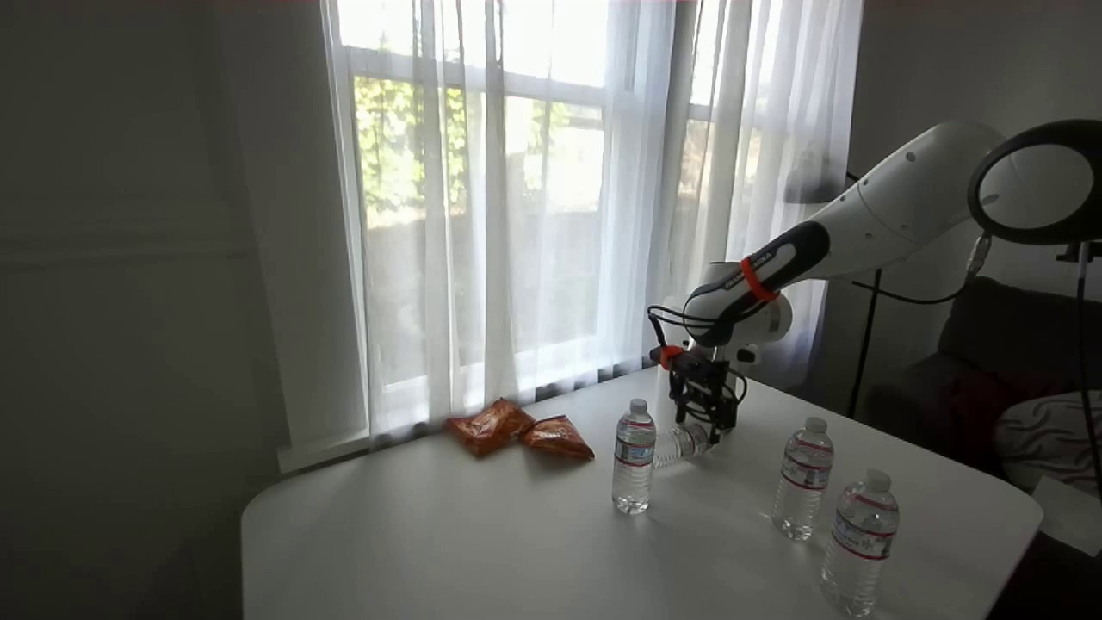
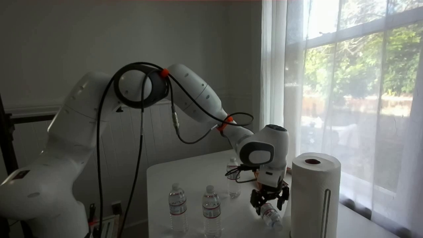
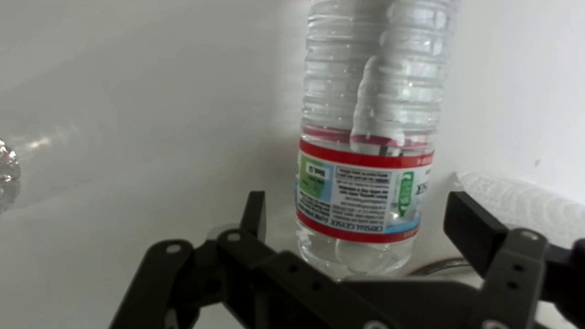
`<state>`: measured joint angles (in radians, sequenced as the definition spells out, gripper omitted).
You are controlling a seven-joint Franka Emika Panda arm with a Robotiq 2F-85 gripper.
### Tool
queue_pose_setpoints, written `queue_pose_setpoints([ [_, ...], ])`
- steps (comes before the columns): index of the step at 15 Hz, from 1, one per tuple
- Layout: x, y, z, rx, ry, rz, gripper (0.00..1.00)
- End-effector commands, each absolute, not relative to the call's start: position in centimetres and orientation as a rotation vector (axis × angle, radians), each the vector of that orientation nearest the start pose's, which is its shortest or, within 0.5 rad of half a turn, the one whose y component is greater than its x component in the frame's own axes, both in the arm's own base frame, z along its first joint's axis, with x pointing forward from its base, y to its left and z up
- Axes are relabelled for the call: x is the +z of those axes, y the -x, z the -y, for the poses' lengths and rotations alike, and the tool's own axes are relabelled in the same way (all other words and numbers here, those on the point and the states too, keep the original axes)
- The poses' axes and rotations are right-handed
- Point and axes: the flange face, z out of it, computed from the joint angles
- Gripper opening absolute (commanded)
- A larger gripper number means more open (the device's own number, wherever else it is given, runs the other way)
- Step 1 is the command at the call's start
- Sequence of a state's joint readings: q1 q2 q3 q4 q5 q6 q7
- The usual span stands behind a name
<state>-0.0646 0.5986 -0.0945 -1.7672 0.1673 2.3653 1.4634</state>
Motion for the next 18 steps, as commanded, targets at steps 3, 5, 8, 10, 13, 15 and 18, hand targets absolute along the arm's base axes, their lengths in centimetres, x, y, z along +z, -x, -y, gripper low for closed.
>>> queue_pose_setpoints([
  [3, 21.4, -66.6, 10.2, 0.108, 2.022, -2.316, 0.90],
  [5, 21.2, -66.9, 10.2, 0.109, 2.031, -2.316, 0.69],
  [8, 21.5, -67.2, 10.1, 0.105, 2.043, -2.313, 0.47],
  [10, 22.2, -67.5, 10.1, 0.095, 2.047, -2.309, 0.36],
  [13, 22.9, -67.6, 10.0, 0.071, 2.064, -2.308, 0.27],
  [15, 23.5, -67.6, 9.9, 0.047, 2.076, -2.303, 0.22],
  [18, 24.5, -67.5, 9.1, -0.004, 2.129, -2.292, 0.21],
])
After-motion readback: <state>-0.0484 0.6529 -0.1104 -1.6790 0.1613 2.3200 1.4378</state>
